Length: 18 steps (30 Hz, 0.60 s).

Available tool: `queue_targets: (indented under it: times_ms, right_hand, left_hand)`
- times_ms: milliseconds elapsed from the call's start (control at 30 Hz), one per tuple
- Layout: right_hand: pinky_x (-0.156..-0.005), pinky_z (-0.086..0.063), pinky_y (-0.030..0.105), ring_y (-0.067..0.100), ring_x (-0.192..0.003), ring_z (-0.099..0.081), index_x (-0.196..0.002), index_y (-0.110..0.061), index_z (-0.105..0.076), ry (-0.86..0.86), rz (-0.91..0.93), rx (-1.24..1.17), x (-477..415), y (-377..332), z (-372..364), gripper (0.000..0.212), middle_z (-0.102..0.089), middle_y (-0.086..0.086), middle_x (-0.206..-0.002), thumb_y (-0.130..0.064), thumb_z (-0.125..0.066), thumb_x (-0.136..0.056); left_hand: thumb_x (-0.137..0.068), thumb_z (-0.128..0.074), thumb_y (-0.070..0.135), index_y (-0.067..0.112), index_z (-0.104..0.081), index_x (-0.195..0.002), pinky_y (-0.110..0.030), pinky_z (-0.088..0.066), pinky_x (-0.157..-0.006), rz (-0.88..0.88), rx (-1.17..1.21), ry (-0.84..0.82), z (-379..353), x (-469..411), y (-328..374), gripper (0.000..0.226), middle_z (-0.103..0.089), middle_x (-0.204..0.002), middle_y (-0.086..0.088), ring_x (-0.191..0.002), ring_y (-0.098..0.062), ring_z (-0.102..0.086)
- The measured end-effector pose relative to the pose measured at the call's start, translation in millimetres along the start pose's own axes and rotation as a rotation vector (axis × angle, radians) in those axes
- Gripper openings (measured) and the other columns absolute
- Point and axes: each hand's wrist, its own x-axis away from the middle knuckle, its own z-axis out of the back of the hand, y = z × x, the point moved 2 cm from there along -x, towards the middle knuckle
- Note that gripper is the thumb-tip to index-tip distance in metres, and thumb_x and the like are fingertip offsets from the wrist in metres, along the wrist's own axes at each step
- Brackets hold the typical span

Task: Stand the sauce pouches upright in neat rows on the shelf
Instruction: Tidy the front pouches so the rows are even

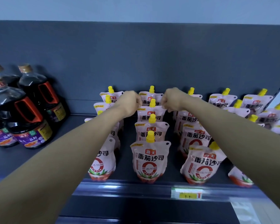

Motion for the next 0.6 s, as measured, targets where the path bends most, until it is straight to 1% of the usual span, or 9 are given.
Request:
queue_targets:
  times_ms: [67,133,200,300,367,433,533,600]
  right_hand:
    - [-0.083,-0.055,0.033,0.033,-0.098,-0.068,-0.106,0.001,-0.069,0.001,0.010,0.000,0,-1,-2,0.022,-0.071,0.018,-0.104,-0.006,-0.055,-0.090]
    - [-0.089,-0.054,0.039,0.035,-0.099,-0.067,-0.104,0.003,-0.069,0.007,0.020,0.017,1,-2,-4,0.021,-0.070,0.019,-0.108,-0.003,-0.055,-0.090]
    - [-0.090,-0.054,0.042,0.037,-0.098,-0.067,-0.105,0.004,-0.068,-0.004,0.003,0.006,2,1,-4,0.022,-0.069,0.021,-0.109,-0.003,-0.054,-0.089]
    - [-0.091,-0.053,0.041,0.036,-0.100,-0.066,-0.106,0.002,-0.069,0.021,0.009,0.000,11,6,5,0.023,-0.068,0.020,-0.111,-0.008,-0.056,-0.090]
    - [-0.093,-0.052,0.040,0.033,-0.104,-0.063,-0.106,-0.004,-0.071,0.060,0.033,0.011,19,11,15,0.023,-0.069,0.016,-0.111,-0.011,-0.057,-0.089]
    - [-0.093,-0.051,0.038,0.030,-0.106,-0.062,-0.105,-0.007,-0.072,0.081,0.052,0.021,30,15,25,0.023,-0.070,0.013,-0.111,-0.014,-0.058,-0.088]
    - [-0.088,-0.049,0.028,0.025,-0.104,-0.063,-0.106,-0.013,-0.073,0.071,0.055,0.036,53,23,37,0.023,-0.071,0.007,-0.109,-0.019,-0.064,-0.086]
    - [-0.085,-0.050,0.030,0.025,-0.099,-0.065,-0.104,-0.013,-0.074,0.045,0.035,0.055,70,33,44,0.022,-0.073,0.008,-0.104,-0.017,-0.064,-0.085]
  left_hand:
    - [-0.084,-0.050,-0.004,0.002,-0.070,-0.084,-0.021,-0.040,-0.069,0.007,0.009,0.018,0,0,-1,0.021,-0.072,-0.091,-0.010,-0.078,-0.016,-0.057]
    - [-0.085,-0.049,-0.004,0.003,-0.069,-0.084,-0.021,-0.040,-0.070,0.008,0.026,0.030,-1,1,-1,0.022,-0.071,-0.092,-0.010,-0.081,-0.019,-0.059]
    - [-0.086,-0.049,-0.004,0.003,-0.069,-0.086,-0.022,-0.041,-0.072,0.009,0.040,0.020,-1,2,-1,0.021,-0.071,-0.095,-0.011,-0.087,-0.022,-0.062]
    - [-0.088,-0.051,0.000,0.003,-0.069,-0.095,-0.022,-0.043,-0.079,0.021,0.065,0.037,4,5,3,0.019,-0.069,-0.104,-0.009,-0.099,-0.023,-0.061]
    - [-0.088,-0.050,0.001,0.004,-0.067,-0.099,-0.027,-0.048,-0.085,0.015,0.095,0.084,10,7,10,0.021,-0.069,-0.106,-0.011,-0.101,-0.026,-0.062]
    - [-0.088,-0.049,0.002,0.007,-0.067,-0.099,-0.032,-0.050,-0.088,-0.012,0.116,0.125,15,9,24,0.022,-0.069,-0.105,-0.010,-0.099,-0.026,-0.062]
    - [-0.088,-0.051,0.005,0.010,-0.068,-0.096,-0.030,-0.052,-0.080,-0.085,0.192,0.114,18,16,57,0.019,-0.070,-0.097,-0.008,-0.091,-0.024,-0.065]
    - [-0.088,-0.056,0.011,0.013,-0.068,-0.095,-0.026,-0.049,-0.075,-0.150,0.241,0.064,16,25,82,0.014,-0.069,-0.095,-0.005,-0.087,-0.020,-0.064]
